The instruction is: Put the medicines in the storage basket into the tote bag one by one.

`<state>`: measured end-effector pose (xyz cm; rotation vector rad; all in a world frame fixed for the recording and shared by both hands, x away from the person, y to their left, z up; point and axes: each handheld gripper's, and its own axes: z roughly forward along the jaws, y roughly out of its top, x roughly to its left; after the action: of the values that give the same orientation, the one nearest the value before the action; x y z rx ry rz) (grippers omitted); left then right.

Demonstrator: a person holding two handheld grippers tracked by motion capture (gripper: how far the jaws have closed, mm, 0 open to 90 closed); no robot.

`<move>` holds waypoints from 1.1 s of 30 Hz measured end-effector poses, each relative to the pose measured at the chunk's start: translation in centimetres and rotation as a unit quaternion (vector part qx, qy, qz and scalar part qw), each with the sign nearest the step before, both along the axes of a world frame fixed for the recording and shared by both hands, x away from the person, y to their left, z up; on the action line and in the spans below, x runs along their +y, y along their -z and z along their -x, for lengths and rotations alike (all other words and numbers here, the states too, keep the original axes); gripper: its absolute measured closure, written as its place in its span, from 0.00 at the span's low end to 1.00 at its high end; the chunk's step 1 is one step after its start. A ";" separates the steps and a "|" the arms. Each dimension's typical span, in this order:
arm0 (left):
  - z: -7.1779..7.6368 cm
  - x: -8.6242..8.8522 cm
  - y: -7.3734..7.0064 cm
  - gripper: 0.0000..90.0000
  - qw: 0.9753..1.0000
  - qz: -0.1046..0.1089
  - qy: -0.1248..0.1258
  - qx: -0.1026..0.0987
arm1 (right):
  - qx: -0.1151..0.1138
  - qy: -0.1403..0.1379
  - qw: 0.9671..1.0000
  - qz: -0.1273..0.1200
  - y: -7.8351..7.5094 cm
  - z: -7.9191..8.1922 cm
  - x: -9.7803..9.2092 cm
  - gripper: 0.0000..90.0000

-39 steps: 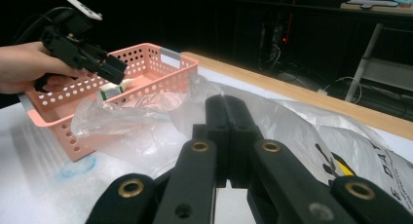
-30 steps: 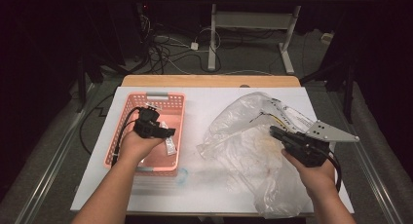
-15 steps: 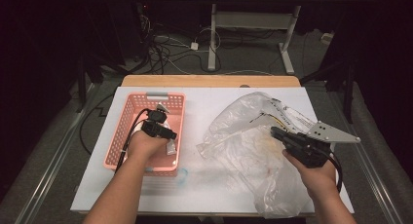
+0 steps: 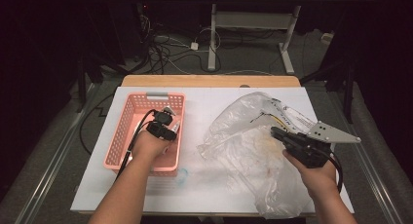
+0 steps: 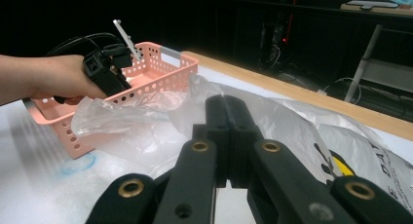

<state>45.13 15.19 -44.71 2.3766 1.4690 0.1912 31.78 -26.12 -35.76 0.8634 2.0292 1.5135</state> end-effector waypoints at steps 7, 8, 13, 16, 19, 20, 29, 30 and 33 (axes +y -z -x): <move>0.0 0.3 0.0 0.72 1.000 0.007 0.006 -0.002 | 0.001 0.000 1.000 -0.001 0.0 0.1 -0.1 1.00; 0.1 0.4 -0.1 0.72 1.000 0.009 0.007 -0.001 | 0.000 0.001 1.000 -0.002 0.0 0.1 -0.1 1.00; 0.1 0.8 -0.2 0.72 1.000 0.007 0.008 0.003 | -0.003 0.003 1.000 -0.003 0.0 0.0 -0.3 1.00; 0.3 1.1 -0.5 0.72 1.000 0.009 0.008 -0.003 | -0.003 0.003 1.000 -0.004 -0.1 0.0 -0.3 1.00; 0.6 1.7 -1.1 0.72 1.000 0.016 0.008 -0.014 | -0.003 0.002 1.000 -0.005 -0.1 0.0 -0.3 1.00; 0.6 1.7 -1.1 0.72 1.000 0.016 0.008 -0.014 | -0.003 0.002 1.000 -0.004 -0.1 0.0 -0.3 1.00; 1.6 2.6 -2.0 0.72 0.998 0.037 0.009 -0.047 | -0.002 0.002 1.000 -0.004 -0.1 0.1 -0.1 1.00; 1.7 2.7 -2.1 0.72 0.998 0.041 0.010 -0.050 | -0.002 0.002 1.000 -0.004 -0.1 0.1 -0.1 1.00; 2.3 3.0 -2.5 0.72 0.996 0.052 0.019 -0.066 | -0.001 0.003 1.000 -0.005 -0.1 0.1 -0.2 1.00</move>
<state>42.86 18.18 -42.23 2.2605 1.3401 0.2503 31.69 -26.29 -35.61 0.8699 2.0176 1.5213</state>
